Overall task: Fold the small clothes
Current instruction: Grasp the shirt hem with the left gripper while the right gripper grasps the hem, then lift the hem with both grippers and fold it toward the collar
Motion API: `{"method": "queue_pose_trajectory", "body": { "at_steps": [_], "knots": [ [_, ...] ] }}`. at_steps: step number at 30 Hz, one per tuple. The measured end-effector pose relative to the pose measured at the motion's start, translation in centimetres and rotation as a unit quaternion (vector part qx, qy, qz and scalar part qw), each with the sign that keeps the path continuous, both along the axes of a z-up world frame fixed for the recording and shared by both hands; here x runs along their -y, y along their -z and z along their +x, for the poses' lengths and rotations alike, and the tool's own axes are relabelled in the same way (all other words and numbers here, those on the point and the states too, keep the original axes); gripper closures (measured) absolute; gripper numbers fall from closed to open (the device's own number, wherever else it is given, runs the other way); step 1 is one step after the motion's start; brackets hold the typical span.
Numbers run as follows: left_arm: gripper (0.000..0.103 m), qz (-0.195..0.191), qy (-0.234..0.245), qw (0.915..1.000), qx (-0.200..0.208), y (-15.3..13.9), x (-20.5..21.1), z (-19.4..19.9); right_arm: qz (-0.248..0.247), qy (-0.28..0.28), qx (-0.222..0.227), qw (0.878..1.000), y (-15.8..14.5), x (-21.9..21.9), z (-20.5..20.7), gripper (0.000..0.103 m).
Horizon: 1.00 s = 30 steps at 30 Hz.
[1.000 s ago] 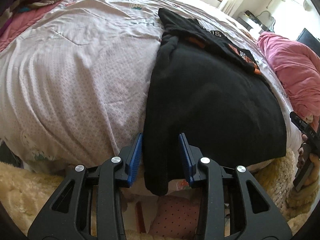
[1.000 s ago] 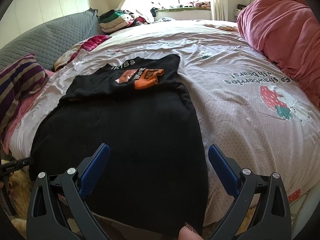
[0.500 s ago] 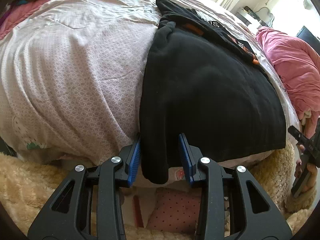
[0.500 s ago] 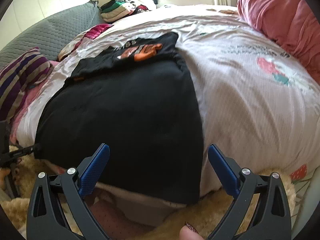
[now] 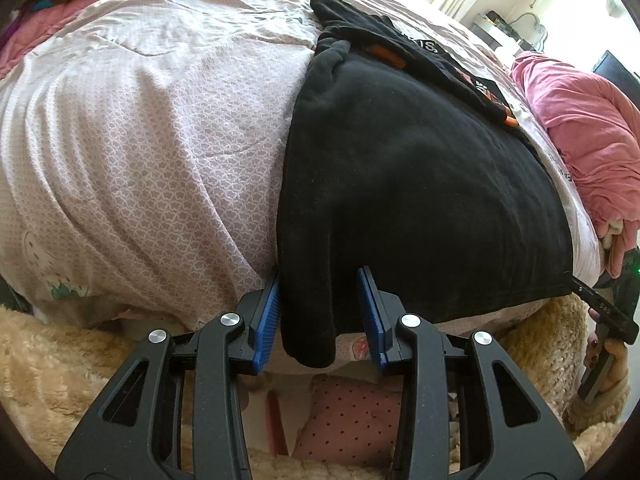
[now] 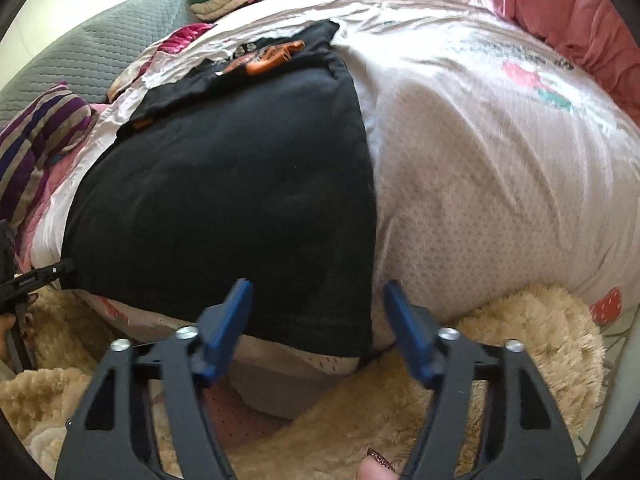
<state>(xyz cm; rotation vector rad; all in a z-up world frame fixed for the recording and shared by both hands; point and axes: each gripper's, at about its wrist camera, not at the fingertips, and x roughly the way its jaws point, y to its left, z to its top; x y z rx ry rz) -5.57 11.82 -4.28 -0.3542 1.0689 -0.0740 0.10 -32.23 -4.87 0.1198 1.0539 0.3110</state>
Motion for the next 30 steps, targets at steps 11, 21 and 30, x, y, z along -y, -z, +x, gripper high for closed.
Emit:
{"method": "queue_pose_trajectory", "body": {
  "at_steps": [11,21,30],
  "knots": [
    [0.074,-0.017,-0.003,0.9999,-0.002,0.2,-0.5,-0.2,0.022,-0.024,0.026,0.999,-1.8,1.6,-1.2,0.094],
    [0.099,-0.037,-0.006,0.9993,0.007,-0.8,-1.0,-0.9,0.079,-0.040,0.112,0.990,-7.5,1.8,-0.4,0.094],
    [0.100,-0.081,-0.005,0.9946,0.064,-4.8,-2.2,-1.6,0.097,-0.020,0.147,0.984,-9.3,2.7,0.4,0.094]
  ]
}}
